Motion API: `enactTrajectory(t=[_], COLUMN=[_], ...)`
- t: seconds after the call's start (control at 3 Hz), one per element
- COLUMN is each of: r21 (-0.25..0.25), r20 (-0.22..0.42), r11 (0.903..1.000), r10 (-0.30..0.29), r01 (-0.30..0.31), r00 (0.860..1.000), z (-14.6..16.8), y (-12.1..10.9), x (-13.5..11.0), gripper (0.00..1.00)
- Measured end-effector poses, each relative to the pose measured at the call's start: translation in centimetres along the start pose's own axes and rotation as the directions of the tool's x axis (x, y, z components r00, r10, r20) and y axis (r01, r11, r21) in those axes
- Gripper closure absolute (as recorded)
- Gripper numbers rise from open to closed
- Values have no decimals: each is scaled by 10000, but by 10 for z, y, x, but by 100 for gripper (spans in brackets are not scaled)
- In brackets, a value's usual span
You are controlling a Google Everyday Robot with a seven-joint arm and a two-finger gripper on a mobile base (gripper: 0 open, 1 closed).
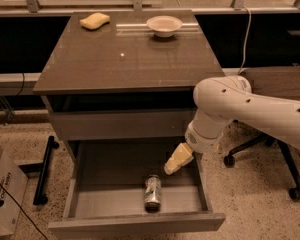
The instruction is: Pick 7up can from middle drawer and place on counter
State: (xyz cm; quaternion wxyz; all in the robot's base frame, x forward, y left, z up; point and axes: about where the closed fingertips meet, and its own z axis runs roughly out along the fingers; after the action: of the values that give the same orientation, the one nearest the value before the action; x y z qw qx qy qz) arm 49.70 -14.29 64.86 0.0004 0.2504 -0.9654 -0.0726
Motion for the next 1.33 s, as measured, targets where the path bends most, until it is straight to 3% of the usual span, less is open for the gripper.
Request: enactTrajectory(t=[0.33,0.67,1.0,1.33], r21=[-481,-1045,-1586,-2092], r20=[448,789,786,492], r11=[9960,9788,9493,9095], r10=[776,1845,2862,3767], r01=[-754,-1760,-2714,-3592], r00=[9960,9797,9550,9250], z=[19,52,93,137], y=[-3,-10,-14,-11], x=[-12,-36,-56,-72], gripper=[0,0,0,0])
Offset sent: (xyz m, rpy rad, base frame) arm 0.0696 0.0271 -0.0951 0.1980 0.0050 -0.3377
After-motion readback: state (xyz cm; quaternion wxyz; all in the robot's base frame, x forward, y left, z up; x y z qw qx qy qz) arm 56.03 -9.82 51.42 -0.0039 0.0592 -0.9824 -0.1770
